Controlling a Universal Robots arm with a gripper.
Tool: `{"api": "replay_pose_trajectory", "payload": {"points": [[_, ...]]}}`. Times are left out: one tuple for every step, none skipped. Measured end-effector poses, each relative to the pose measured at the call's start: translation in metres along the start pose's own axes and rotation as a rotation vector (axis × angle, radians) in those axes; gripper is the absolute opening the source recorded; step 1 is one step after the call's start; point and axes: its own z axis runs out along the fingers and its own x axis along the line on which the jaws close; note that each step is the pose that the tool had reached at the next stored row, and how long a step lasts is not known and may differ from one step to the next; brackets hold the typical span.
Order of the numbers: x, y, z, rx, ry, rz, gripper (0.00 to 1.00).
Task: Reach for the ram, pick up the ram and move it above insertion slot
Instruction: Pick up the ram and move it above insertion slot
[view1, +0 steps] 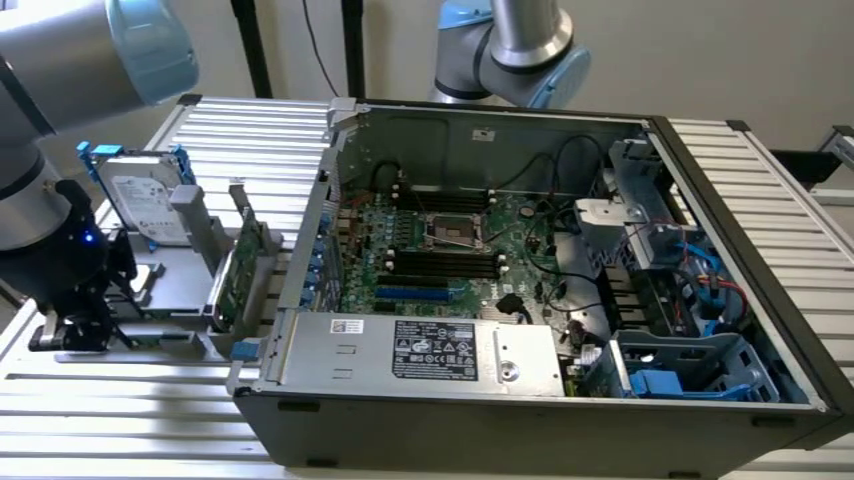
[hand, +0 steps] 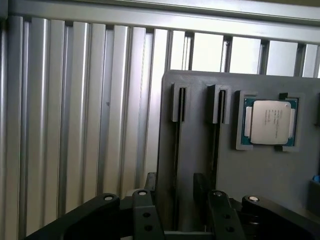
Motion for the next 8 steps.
{"api": "replay_pose_trajectory", "payload": {"points": [[0.0002,0.0,0.0018,-0.0004,-0.0001,0.0,0.42],[0.0004,0.0,0.0035,-0.0009,-0.0001,0.0,0.42],[0.0005,0.0,0.0053,-0.0014,-0.0001,0.0,0.42],[0.0006,0.0,0.0069,-0.0019,-0.0001,-0.001,0.42],[0.0007,0.0,0.0081,-0.0027,-0.0001,-0.001,0.42],[0.0007,0.0001,0.0089,-0.0031,-0.0002,-0.001,0.42],[0.0008,0.0002,0.0094,-0.0038,-0.0001,-0.002,0.42],[0.0008,0.0004,0.0097,-0.0044,-0.0001,-0.002,0.42]]}}
